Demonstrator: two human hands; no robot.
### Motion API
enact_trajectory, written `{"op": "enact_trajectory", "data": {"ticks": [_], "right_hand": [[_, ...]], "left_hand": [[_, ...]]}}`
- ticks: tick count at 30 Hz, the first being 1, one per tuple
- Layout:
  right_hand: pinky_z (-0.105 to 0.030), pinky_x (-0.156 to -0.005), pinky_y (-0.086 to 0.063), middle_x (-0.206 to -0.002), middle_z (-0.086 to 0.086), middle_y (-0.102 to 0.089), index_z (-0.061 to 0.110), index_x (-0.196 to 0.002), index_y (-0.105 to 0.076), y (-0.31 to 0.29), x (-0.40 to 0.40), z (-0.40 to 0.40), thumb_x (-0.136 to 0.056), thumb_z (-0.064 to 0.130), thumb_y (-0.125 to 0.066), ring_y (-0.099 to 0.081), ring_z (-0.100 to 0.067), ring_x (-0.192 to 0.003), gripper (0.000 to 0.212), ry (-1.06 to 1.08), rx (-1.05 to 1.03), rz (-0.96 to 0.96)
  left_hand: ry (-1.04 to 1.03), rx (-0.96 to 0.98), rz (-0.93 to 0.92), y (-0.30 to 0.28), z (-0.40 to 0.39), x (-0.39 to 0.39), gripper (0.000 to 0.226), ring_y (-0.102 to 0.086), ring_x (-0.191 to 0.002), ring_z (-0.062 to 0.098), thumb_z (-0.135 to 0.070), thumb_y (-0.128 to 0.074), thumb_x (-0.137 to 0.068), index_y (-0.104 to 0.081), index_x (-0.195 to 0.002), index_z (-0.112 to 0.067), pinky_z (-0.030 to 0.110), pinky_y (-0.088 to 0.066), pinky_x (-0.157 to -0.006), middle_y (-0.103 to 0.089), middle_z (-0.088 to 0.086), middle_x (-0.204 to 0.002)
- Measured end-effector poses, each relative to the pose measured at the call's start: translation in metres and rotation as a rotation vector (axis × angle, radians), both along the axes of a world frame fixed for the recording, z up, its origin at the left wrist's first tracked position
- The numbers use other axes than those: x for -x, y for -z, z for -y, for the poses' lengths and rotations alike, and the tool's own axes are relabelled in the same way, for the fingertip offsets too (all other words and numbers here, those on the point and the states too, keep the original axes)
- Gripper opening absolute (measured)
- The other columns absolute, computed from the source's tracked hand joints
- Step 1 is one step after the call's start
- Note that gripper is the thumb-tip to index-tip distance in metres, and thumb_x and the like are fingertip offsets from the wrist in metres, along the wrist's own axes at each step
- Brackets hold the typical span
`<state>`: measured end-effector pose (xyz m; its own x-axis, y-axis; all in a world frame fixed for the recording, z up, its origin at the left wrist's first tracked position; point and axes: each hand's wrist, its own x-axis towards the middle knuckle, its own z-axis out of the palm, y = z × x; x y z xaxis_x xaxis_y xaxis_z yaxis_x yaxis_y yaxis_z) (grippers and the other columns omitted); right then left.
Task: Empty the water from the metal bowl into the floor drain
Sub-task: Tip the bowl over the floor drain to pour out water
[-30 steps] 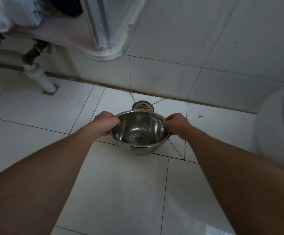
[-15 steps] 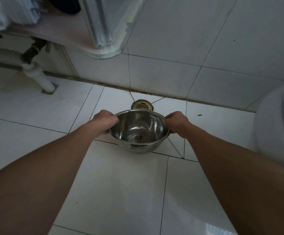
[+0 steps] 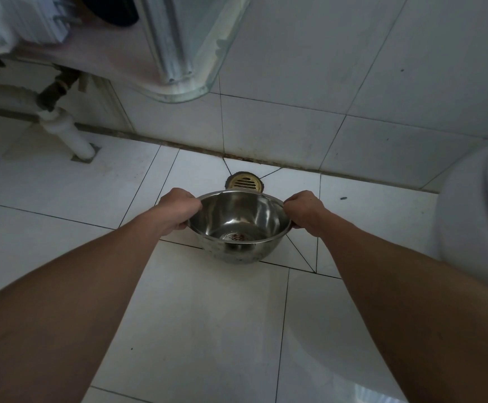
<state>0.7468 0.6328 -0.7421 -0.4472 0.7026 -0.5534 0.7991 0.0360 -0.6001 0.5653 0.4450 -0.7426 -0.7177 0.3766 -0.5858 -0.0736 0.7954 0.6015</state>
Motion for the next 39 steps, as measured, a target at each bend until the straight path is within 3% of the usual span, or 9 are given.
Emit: {"op": "enact_trajectory", "data": {"ticks": [5, 11, 18, 32, 37, 39], "right_hand": [[-0.032, -0.07, -0.052, -0.086, -0.014, -0.06, -0.008, -0.108, -0.07, -0.0027, 0.0007, 0.0002, -0.091, 0.011, -0.058, -0.057, -0.023, -0.077, 0.028, 0.013, 0.034, -0.014], [-0.032, -0.067, -0.048, -0.085, -0.014, -0.057, -0.01, -0.105, -0.069, -0.0024, 0.0006, -0.0009, -0.09, 0.006, -0.055, -0.054, -0.024, -0.076, 0.026, 0.017, 0.037, -0.004], [-0.033, -0.066, -0.046, -0.083, -0.014, -0.055, -0.006, -0.103, -0.069, -0.0014, 0.0028, -0.0025, -0.092, 0.008, -0.051, -0.053, -0.025, -0.075, 0.026, 0.041, 0.027, -0.027], [-0.032, -0.064, -0.046, -0.083, -0.014, -0.056, 0.002, -0.089, -0.062, 0.0029, 0.0026, -0.0026, -0.092, 0.006, -0.048, -0.052, -0.024, -0.073, 0.015, 0.04, 0.025, -0.037], [-0.033, -0.061, -0.044, -0.079, -0.013, -0.053, 0.004, -0.087, -0.061, 0.005, 0.0026, -0.0046, -0.091, 0.007, -0.047, -0.05, -0.023, -0.07, 0.015, 0.066, 0.031, -0.048], [-0.032, -0.061, -0.044, -0.077, -0.012, -0.053, 0.004, -0.086, -0.061, 0.0054, 0.0024, -0.0056, -0.091, 0.008, -0.049, -0.05, -0.023, -0.069, 0.014, 0.077, 0.039, -0.059]], "left_hand": [[0.001, 0.0, -0.013, -0.0001, -0.0006, 0.0022, 0.027, -0.058, -0.081, 0.027, -0.005, -0.054, -0.081, -0.074, -0.098, -0.003, 0.032, -0.052, -0.068, -0.064, 0.014, -0.092], [0.031, 0.01, -0.018, -0.0004, -0.0002, 0.0036, 0.033, -0.055, -0.08, 0.025, -0.003, -0.048, -0.082, -0.072, -0.104, 0.001, 0.03, -0.052, -0.064, -0.062, 0.013, -0.094], [0.056, 0.032, -0.029, -0.0028, 0.0, 0.0042, 0.031, -0.048, -0.074, 0.025, 0.002, -0.042, -0.082, -0.07, -0.095, 0.004, 0.032, -0.045, -0.061, -0.054, 0.014, -0.088], [0.017, 0.007, -0.058, -0.0008, -0.004, 0.0049, 0.037, -0.049, -0.079, 0.028, 0.003, -0.041, -0.085, -0.07, -0.108, 0.004, 0.033, -0.044, -0.061, -0.057, 0.015, -0.093], [0.014, 0.002, -0.064, -0.0044, -0.0065, 0.0023, 0.027, -0.042, -0.071, 0.025, 0.004, -0.039, -0.084, -0.064, -0.087, -0.003, 0.029, -0.038, -0.054, -0.049, 0.014, -0.088], [0.005, 0.0, -0.062, -0.0054, -0.0067, 0.0022, 0.027, -0.043, -0.073, 0.026, 0.004, -0.039, -0.084, -0.064, -0.088, -0.005, 0.03, -0.039, -0.056, -0.049, 0.014, -0.088]]}}
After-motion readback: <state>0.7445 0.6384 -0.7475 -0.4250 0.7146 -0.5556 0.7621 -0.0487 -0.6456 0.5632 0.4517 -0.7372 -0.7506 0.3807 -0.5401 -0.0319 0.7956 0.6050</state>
